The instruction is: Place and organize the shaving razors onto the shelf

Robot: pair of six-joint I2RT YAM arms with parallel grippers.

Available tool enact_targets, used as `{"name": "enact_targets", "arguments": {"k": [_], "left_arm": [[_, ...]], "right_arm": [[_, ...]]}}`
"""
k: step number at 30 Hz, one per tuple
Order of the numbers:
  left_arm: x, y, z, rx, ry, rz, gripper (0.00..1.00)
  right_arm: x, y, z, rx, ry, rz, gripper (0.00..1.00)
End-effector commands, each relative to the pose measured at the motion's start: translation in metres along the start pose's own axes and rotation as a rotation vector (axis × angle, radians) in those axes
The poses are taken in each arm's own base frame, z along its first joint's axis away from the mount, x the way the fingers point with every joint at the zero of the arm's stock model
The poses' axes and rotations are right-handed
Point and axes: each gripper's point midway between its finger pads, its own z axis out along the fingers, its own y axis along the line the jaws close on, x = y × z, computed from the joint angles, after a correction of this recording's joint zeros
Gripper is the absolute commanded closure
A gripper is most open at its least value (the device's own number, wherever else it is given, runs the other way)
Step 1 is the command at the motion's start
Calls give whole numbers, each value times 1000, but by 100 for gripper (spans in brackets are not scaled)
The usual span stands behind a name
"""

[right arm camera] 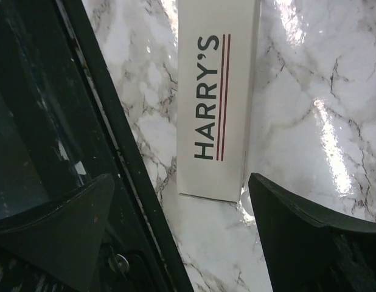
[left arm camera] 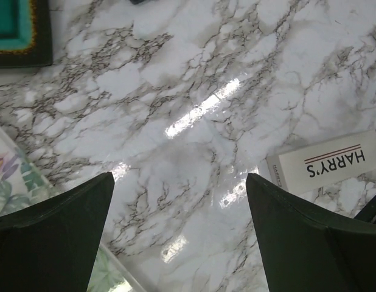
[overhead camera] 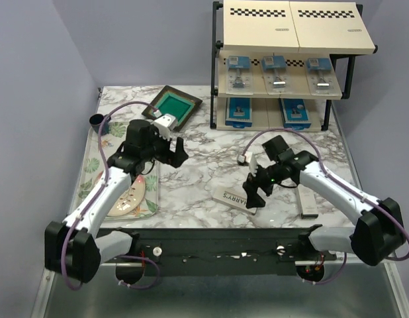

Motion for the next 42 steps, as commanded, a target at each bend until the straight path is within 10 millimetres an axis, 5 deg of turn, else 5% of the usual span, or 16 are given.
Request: {"name": "enact_targets", "arguments": {"k": [1, 8, 14, 18, 22, 26, 33, 36, 37, 40, 41, 42], "left_arm": [[-5, 16, -40, -105, -98, -28, 2], [8, 40, -73, -186, -198, -162, 2], [9, 57, -85, -272, -222, -153, 2], [4, 59, -88, -276, -238, -162, 2], [3, 57, -86, -263, -238, -172, 2], [2, 59, -81, -252, -231, -184, 3], [-15, 63, -71, -215, -248, -204, 3], [-22, 67, -65, -203, -241, -215, 3], [-21, 70, -61, -201, -229, -228, 3], [-26, 72, -56, -190, -226, -236, 3], [-28, 72, -54, -184, -227, -235, 3], [-30, 72, -53, -179, -228, -235, 3]], "right_arm": [[23, -31, 17, 161, 191, -45, 0], [14, -42, 46, 218, 280, -131, 0], [32, -38, 73, 233, 380, -179, 0], [43, -59, 78, 341, 426, -154, 1], [34, -65, 74, 381, 410, -169, 16], [1, -64, 59, 422, 318, -178, 49], [-75, -58, 15, 477, 166, -186, 74], [-137, -71, -25, 554, 14, -133, 74], [-178, -78, -52, 614, -86, -109, 73], [-230, -105, -111, 715, -243, -2, 73], [-265, -121, -152, 781, -356, 19, 73], [-279, -127, -171, 810, -404, 30, 72]]}}
